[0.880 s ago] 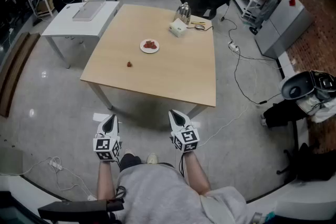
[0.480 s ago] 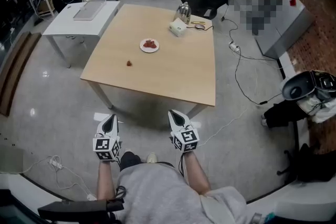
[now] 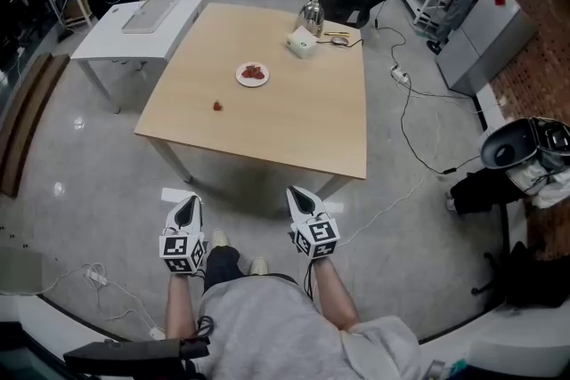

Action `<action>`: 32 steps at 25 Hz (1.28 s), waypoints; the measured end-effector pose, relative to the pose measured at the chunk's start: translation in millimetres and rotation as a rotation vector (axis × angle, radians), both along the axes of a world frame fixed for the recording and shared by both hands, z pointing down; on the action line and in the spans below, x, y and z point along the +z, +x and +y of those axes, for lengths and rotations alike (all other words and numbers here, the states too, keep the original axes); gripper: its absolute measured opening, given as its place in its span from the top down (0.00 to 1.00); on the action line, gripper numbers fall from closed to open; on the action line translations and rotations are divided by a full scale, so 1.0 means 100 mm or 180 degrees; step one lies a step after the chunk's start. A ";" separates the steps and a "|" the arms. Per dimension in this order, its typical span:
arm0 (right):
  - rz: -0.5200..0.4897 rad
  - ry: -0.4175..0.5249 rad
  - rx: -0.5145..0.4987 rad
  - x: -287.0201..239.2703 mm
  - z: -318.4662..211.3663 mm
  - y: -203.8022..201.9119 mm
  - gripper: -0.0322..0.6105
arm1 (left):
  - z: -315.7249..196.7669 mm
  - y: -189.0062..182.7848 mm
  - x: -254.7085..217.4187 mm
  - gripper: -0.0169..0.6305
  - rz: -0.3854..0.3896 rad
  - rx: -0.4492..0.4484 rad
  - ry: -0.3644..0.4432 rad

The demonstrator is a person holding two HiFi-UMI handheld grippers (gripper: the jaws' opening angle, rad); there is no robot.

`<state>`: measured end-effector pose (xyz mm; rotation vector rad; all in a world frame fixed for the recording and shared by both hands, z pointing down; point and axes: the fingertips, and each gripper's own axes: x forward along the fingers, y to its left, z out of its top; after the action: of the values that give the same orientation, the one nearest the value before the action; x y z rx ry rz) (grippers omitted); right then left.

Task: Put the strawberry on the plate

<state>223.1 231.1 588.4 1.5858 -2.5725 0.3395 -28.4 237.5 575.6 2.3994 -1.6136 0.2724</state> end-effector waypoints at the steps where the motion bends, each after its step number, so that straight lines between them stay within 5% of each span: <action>1: 0.0001 -0.0009 -0.0002 0.01 -0.03 0.00 0.94 | -0.04 0.00 0.00 0.94 0.0002 0.0004 -0.0006; 14: 0.0000 -0.0080 0.0035 0.06 -0.98 -0.22 0.94 | -1.07 -0.15 0.04 0.94 0.0020 0.0112 -0.0063; 32: 0.0058 -0.0108 0.0095 -0.03 -2.28 -1.18 0.94 | -2.36 -1.13 -0.03 0.94 0.0105 0.0142 -0.0054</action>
<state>105.5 3.1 585.8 1.6098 -2.5180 0.3676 -141.1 1.8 572.3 2.4169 -1.5390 0.2520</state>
